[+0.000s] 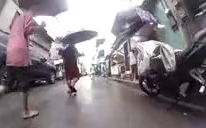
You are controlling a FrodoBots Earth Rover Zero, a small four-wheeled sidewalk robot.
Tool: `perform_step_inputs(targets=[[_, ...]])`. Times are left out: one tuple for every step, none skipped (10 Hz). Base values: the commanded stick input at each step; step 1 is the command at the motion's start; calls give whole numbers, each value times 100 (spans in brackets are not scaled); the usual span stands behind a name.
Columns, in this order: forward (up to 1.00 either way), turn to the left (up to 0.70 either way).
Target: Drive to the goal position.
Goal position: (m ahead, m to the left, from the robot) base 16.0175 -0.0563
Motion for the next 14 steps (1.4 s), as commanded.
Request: perform_step_inputs(targets=[[99, 0], [99, 0], [99, 0], [99, 0], [99, 0], [99, 0], [99, 0], [99, 0], [99, 0], [99, 0], [99, 0], [99, 0], [99, 0], [99, 0]])
